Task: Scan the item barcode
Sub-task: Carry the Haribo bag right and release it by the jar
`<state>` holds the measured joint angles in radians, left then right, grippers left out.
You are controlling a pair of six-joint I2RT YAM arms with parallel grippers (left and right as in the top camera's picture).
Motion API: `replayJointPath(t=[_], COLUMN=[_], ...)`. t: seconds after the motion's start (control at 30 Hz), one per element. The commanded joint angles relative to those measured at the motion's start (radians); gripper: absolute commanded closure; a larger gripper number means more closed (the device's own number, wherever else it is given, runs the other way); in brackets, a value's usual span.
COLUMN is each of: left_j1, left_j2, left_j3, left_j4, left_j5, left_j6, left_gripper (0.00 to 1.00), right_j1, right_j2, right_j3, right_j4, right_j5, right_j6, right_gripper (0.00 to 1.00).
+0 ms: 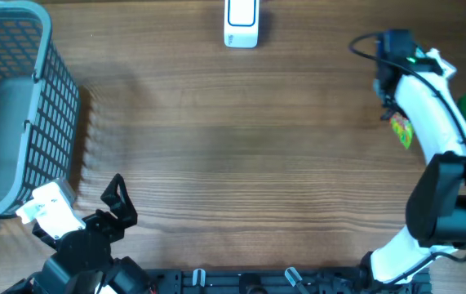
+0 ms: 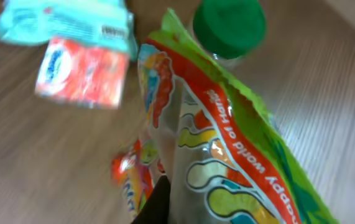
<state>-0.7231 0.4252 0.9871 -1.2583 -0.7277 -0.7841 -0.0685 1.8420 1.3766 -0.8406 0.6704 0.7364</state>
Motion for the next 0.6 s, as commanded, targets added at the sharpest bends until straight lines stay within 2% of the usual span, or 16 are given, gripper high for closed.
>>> replayJointPath(t=[0.0,0.03,0.07,0.1,0.13,0.3,0.47,0.57], left_j1=[0.006,0.006,0.006,0.006,0.006,0.006,0.006,0.006], left_j2=[-0.003,-0.003,-0.003,-0.003,-0.003,-0.003,-0.003,-0.003], left_j3=[-0.002,-0.002,-0.003,-0.002,-0.002,-0.002,-0.002,-0.002], left_j4=[0.000,0.000,0.000,0.000,0.000,0.000,0.000,0.000], left_j5=[-0.002,-0.002,-0.002,-0.002,-0.002,-0.002,-0.002,-0.002], left_j6=[-0.013,-0.013,-0.013,-0.013,-0.013,-0.013,-0.013,-0.013], left_gripper=[0.00,0.00,0.00,0.00,0.00,0.00,0.00,0.00], right_j1=[-0.058,-0.068,-0.075,-0.076,-0.076,-0.068,-0.068,-0.068], right_j2=[-0.008,-0.011,-0.016,-0.020,-0.028,-0.113,-0.300,-0.449], right_j3=[-0.015,-0.005,0.012,0.027,0.051,0.206,0.285,0.288], right_j4=[0.092,0.101,0.103,0.101,0.095,0.006,0.010,-0.012], right_j5=[-0.157,-0.193,-0.229,-0.256,-0.293,-0.510,-0.748,-0.799], right_j6=[-0.200,-0.216,-0.231,-0.251,-0.278,-0.282,-0.283,-0.285], right_gripper=[0.93,0.80,0.52,0.11,0.01,0.00,0.00,0.00])
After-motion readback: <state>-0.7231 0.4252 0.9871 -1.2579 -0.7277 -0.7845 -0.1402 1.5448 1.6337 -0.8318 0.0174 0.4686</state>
